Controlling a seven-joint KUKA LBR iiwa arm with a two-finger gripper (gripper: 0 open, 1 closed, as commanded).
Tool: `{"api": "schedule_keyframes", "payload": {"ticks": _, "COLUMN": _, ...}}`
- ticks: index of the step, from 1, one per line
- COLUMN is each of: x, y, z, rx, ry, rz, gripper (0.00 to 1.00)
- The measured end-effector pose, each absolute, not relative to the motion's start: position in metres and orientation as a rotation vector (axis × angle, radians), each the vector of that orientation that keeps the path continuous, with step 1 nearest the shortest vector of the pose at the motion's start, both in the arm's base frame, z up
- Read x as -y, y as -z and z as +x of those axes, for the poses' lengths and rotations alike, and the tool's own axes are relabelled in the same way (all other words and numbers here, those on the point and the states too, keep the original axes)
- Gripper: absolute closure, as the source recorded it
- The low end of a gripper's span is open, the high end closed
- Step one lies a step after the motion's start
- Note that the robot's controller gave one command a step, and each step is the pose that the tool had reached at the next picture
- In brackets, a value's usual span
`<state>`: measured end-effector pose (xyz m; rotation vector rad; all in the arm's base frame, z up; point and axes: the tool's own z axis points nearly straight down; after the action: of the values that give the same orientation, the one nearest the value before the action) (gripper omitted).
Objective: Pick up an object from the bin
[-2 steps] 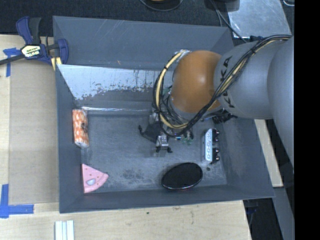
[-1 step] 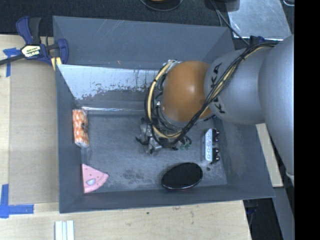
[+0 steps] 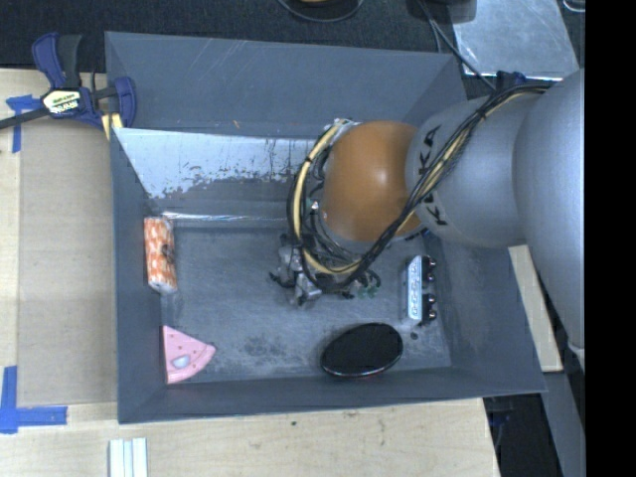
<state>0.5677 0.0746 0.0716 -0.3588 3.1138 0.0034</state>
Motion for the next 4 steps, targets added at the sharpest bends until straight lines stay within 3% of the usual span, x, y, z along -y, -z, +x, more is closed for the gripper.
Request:
{"api": "schedule_keyframes", "payload": {"ticks": 1, "x": -0.062, "y": -0.071, "z": 0.58, "rx": -3.102, "ry": -0.005, "rz": -0.409, "gripper": 1.0}}
{"api": "schedule_keyframes", "payload": {"ticks": 2, "x": -0.051, "y": -0.089, "z": 0.577, "rx": -3.098, "ry": -0.003, "rz": -0.433, "gripper": 1.0}}
{"api": "schedule_keyframes", "payload": {"ticks": 3, "x": -0.072, "y": -0.128, "z": 0.607, "rx": -3.089, "ry": -0.005, "rz": -0.469, "gripper": 1.0}}
{"api": "schedule_keyframes", "payload": {"ticks": 4, "x": -0.054, "y": -0.134, "z": 0.598, "rx": -3.088, "ry": -0.003, "rz": -0.491, "gripper": 1.0}}
